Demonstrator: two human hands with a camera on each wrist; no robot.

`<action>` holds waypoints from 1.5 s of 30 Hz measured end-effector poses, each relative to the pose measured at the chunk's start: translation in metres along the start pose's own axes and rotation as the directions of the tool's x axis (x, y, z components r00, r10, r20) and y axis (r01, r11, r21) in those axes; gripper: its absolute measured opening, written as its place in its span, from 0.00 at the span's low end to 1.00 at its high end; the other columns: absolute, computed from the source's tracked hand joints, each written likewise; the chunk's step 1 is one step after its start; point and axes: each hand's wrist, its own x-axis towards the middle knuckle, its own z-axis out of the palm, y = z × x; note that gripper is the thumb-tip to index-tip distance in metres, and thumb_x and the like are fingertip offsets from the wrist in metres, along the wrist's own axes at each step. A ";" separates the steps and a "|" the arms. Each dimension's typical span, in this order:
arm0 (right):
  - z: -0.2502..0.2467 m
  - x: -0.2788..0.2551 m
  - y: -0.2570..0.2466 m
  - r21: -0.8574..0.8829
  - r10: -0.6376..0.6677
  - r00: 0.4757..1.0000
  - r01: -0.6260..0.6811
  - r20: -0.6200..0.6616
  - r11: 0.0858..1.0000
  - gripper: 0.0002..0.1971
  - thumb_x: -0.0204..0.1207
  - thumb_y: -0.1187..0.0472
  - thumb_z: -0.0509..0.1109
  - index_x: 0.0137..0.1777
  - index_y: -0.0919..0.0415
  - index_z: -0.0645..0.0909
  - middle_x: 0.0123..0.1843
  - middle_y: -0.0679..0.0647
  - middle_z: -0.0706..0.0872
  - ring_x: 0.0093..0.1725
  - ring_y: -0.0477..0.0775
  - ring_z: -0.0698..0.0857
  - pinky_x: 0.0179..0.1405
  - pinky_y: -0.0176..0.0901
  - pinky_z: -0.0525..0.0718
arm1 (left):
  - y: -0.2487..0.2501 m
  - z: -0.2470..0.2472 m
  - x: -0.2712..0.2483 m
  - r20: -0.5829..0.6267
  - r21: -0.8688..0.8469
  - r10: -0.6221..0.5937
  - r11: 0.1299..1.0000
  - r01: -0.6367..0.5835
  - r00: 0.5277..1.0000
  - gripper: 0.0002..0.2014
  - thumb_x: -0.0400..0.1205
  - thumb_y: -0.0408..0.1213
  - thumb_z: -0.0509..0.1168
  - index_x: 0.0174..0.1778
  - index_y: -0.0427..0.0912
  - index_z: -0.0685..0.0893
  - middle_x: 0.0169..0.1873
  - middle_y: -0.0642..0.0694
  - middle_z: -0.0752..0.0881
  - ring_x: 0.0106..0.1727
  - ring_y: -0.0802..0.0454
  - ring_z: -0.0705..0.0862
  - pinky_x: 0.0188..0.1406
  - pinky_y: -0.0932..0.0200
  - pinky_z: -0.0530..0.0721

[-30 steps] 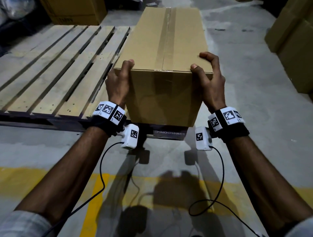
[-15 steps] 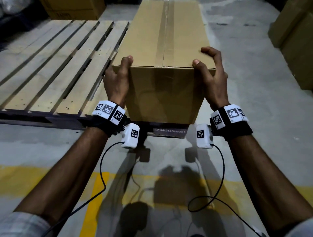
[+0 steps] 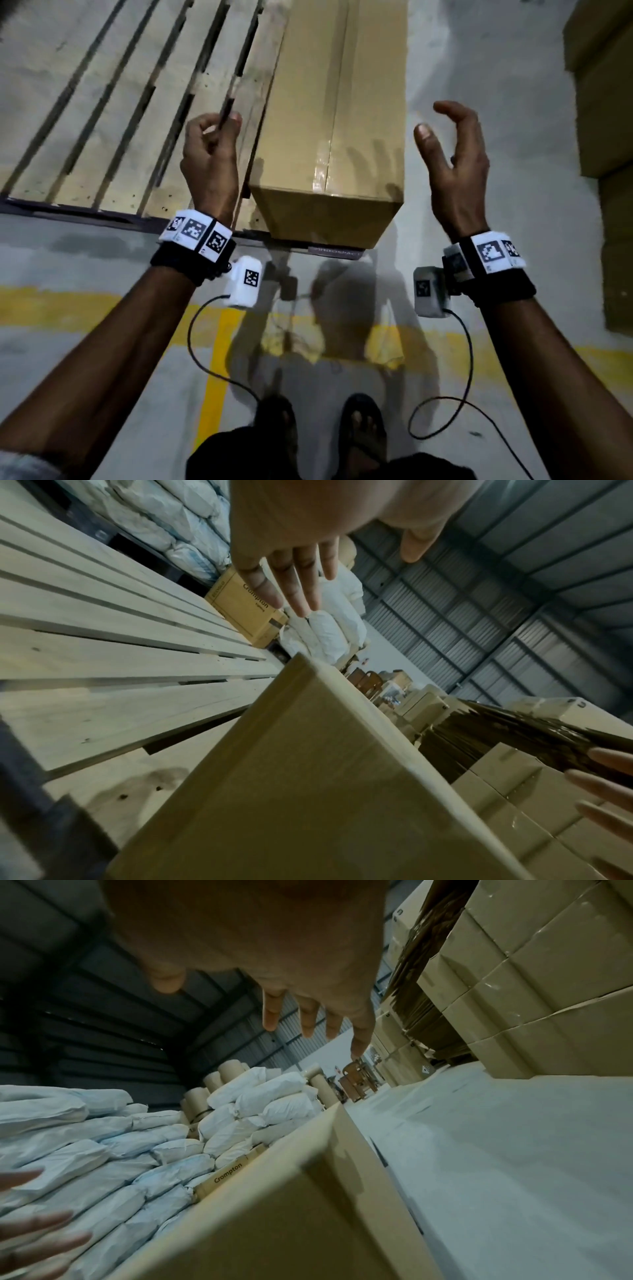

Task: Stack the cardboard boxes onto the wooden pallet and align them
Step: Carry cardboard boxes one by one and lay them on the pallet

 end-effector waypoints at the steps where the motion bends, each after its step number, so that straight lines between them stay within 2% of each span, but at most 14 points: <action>1: -0.011 0.006 -0.024 -0.021 -0.005 1.000 0.005 0.010 1.000 0.32 0.82 0.30 0.63 0.75 0.52 0.78 0.75 0.46 0.81 0.77 0.46 0.77 0.76 0.61 0.76 | 0.021 -0.006 -0.003 0.012 0.018 -0.016 1.000 0.015 1.000 0.22 0.78 0.60 0.71 0.59 0.48 0.86 0.48 0.57 0.89 0.51 0.57 0.88 0.60 0.50 0.87; 4: -0.038 0.019 -0.094 -0.073 0.029 0.994 -0.021 0.110 0.997 0.32 0.81 0.27 0.61 0.74 0.49 0.79 0.79 0.51 0.78 0.81 0.53 0.73 0.81 0.58 0.70 | 0.075 -0.023 -0.014 0.060 0.086 -0.058 0.995 0.053 0.997 0.17 0.80 0.56 0.72 0.59 0.50 0.85 0.49 0.54 0.90 0.53 0.54 0.89 0.58 0.51 0.88; 8: -0.075 0.035 -0.184 -0.120 0.075 0.975 -0.051 0.207 0.991 0.29 0.80 0.28 0.63 0.71 0.47 0.80 0.80 0.52 0.77 0.84 0.53 0.70 0.82 0.53 0.68 | 0.169 -0.048 -0.040 0.231 0.253 -0.162 0.962 0.102 0.959 0.20 0.84 0.46 0.75 0.68 0.44 0.82 0.48 0.52 0.88 0.43 0.71 0.86 0.40 0.77 0.78; 10: -0.095 0.044 -0.228 -0.154 0.073 0.967 -0.036 0.245 0.987 0.28 0.79 0.30 0.67 0.69 0.49 0.82 0.78 0.54 0.80 0.83 0.54 0.71 0.81 0.50 0.68 | 0.214 -0.068 -0.054 0.331 0.349 -0.236 0.930 0.113 0.914 0.26 0.82 0.49 0.76 0.74 0.49 0.76 0.48 0.51 0.88 0.45 0.68 0.86 0.42 0.71 0.78; 14: -0.138 0.049 -0.313 -0.231 0.198 0.896 -0.111 0.397 0.967 0.25 0.77 0.36 0.75 0.65 0.52 0.85 0.70 0.54 0.84 0.76 0.56 0.78 0.71 0.40 0.68 | 0.309 -0.117 -0.086 0.460 0.516 -0.381 0.850 0.107 0.802 0.32 0.80 0.55 0.76 0.78 0.54 0.71 0.50 0.48 0.90 0.54 0.48 0.88 0.56 0.52 0.85; 19: -0.179 0.035 -0.405 -0.245 0.291 0.794 -0.184 0.533 0.952 0.21 0.77 0.43 0.80 0.66 0.52 0.85 0.69 0.53 0.84 0.72 0.56 0.80 0.67 0.42 0.73 | 0.408 -0.172 -0.127 0.561 0.606 -0.461 0.794 0.038 0.688 0.30 0.77 0.64 0.74 0.71 0.55 0.79 0.50 0.48 0.91 0.54 0.47 0.90 0.59 0.46 0.88; 23: -0.180 0.018 -0.469 -0.202 0.254 0.710 -0.159 0.657 0.967 0.24 0.76 0.41 0.79 0.67 0.52 0.84 0.69 0.55 0.85 0.70 0.55 0.82 0.62 0.42 0.74 | 0.454 -0.204 -0.138 0.625 0.580 -0.437 0.815 -0.010 0.646 0.20 0.82 0.59 0.73 0.68 0.58 0.84 0.52 0.50 0.91 0.53 0.54 0.89 0.59 0.49 0.88; 27: -0.147 -0.008 -0.529 -0.153 0.155 0.588 -0.053 0.794 0.987 0.24 0.78 0.43 0.78 0.69 0.54 0.84 0.70 0.58 0.85 0.71 0.57 0.82 0.68 0.48 0.76 | 0.484 -0.255 -0.144 0.597 0.515 -0.340 0.857 -0.023 0.727 0.16 0.85 0.53 0.73 0.66 0.55 0.86 0.53 0.54 0.91 0.55 0.62 0.87 0.58 0.51 0.87; 30: -0.112 -0.026 -0.563 -0.126 0.089 0.521 0.036 0.849 0.991 0.22 0.81 0.44 0.76 0.70 0.54 0.84 0.71 0.57 0.85 0.71 0.59 0.82 0.63 0.45 0.76 | 0.491 -0.300 -0.149 0.504 0.497 -0.288 0.868 -0.001 0.814 0.22 0.81 0.62 0.70 0.66 0.54 0.85 0.55 0.53 0.91 0.56 0.60 0.89 0.57 0.50 0.88; 32: -0.087 -0.040 -0.584 -0.096 0.045 0.474 0.085 0.880 0.992 0.22 0.81 0.44 0.75 0.70 0.55 0.84 0.71 0.57 0.85 0.70 0.59 0.83 0.59 0.43 0.75 | 0.487 -0.338 -0.153 0.430 0.502 -0.305 0.863 0.056 0.850 0.17 0.83 0.58 0.72 0.64 0.55 0.85 0.52 0.54 0.91 0.54 0.58 0.89 0.56 0.51 0.88; 35: -0.048 -0.064 -0.614 -0.055 -0.014 0.392 0.164 0.920 0.985 0.23 0.80 0.41 0.76 0.70 0.52 0.84 0.70 0.56 0.86 0.70 0.59 0.83 0.57 0.41 0.75 | 0.474 -0.401 -0.164 0.334 0.510 -0.347 0.848 0.142 0.876 0.14 0.84 0.56 0.73 0.64 0.60 0.83 0.51 0.51 0.91 0.52 0.55 0.90 0.56 0.51 0.87; 38: -0.004 -0.098 -0.648 -0.037 -0.032 0.328 0.203 0.944 0.978 0.24 0.78 0.39 0.77 0.68 0.50 0.84 0.70 0.53 0.86 0.71 0.57 0.83 0.66 0.47 0.79 | 0.452 -0.472 -0.180 0.201 0.511 -0.391 0.824 0.244 0.898 0.16 0.83 0.57 0.73 0.65 0.59 0.84 0.51 0.52 0.91 0.52 0.54 0.90 0.60 0.51 0.86; 42: 0.061 -0.157 -0.706 0.041 -0.096 0.188 0.274 0.978 0.961 0.23 0.77 0.42 0.79 0.67 0.51 0.84 0.70 0.55 0.85 0.71 0.57 0.82 0.66 0.47 0.78 | 0.424 -0.571 -0.204 0.021 0.457 -0.400 0.819 0.347 0.916 0.17 0.77 0.65 0.72 0.59 0.66 0.84 0.48 0.57 0.92 0.52 0.57 0.89 0.62 0.52 0.85; 45: 0.116 -0.213 -0.760 0.095 -0.121 0.051 0.353 0.991 0.931 0.24 0.78 0.41 0.77 0.70 0.50 0.82 0.71 0.53 0.83 0.71 0.56 0.81 0.63 0.45 0.77 | 0.407 -0.651 -0.217 -0.093 0.385 -0.451 0.806 0.450 0.888 0.16 0.81 0.58 0.74 0.62 0.59 0.85 0.48 0.55 0.92 0.52 0.56 0.89 0.57 0.58 0.84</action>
